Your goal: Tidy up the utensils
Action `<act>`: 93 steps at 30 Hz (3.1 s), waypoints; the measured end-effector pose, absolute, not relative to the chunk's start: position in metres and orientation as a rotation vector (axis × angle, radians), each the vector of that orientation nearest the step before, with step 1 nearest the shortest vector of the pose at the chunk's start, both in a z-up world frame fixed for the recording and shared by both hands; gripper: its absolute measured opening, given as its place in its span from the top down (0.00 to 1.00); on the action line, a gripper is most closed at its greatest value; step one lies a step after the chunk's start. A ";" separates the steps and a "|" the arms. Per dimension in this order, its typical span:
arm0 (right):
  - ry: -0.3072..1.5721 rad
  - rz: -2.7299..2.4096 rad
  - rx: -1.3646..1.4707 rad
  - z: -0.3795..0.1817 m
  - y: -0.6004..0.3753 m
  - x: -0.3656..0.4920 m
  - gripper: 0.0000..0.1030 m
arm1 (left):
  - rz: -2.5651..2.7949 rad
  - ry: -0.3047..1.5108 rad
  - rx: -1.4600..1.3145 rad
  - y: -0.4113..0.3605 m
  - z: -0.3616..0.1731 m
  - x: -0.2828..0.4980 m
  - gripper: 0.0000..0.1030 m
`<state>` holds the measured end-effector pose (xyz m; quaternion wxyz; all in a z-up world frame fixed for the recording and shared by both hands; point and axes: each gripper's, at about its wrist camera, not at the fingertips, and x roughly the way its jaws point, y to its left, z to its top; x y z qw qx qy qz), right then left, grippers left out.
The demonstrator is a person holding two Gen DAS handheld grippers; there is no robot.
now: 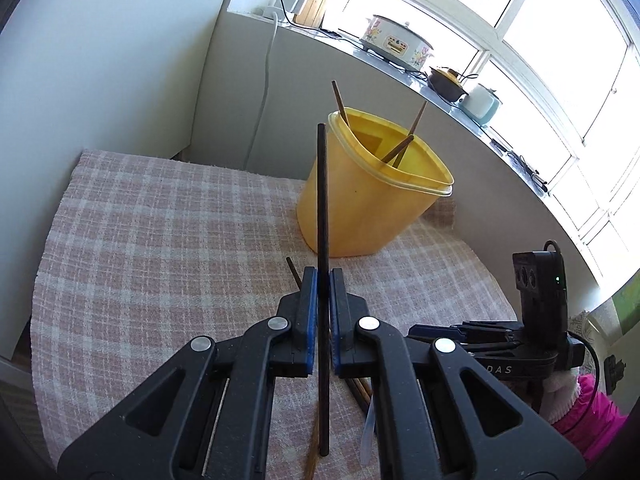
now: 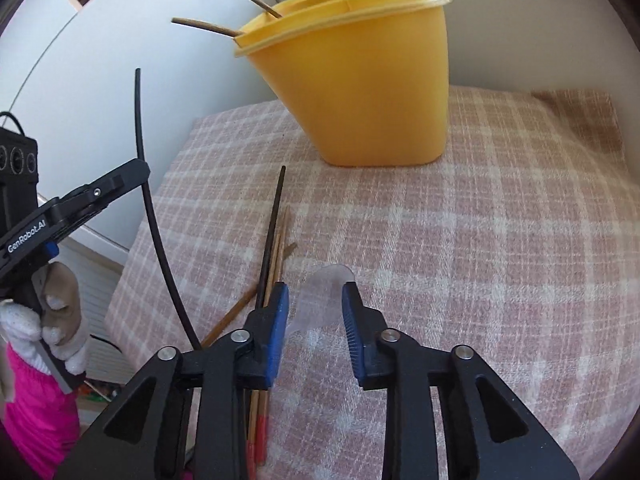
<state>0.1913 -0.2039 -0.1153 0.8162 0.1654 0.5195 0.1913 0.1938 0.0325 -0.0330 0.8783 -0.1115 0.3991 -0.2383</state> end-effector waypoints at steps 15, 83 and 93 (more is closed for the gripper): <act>1.168 0.377 0.459 -0.145 -0.204 0.205 0.93 | -0.495 0.847 -0.246 0.035 -0.041 0.201 0.97; 0.419 0.056 0.017 0.060 -0.227 0.286 0.98 | -0.505 0.529 -0.203 -0.031 0.082 0.310 0.97; 0.475 0.070 0.013 0.040 -0.228 0.297 0.98 | -0.513 0.582 -0.188 -0.044 0.062 0.321 0.97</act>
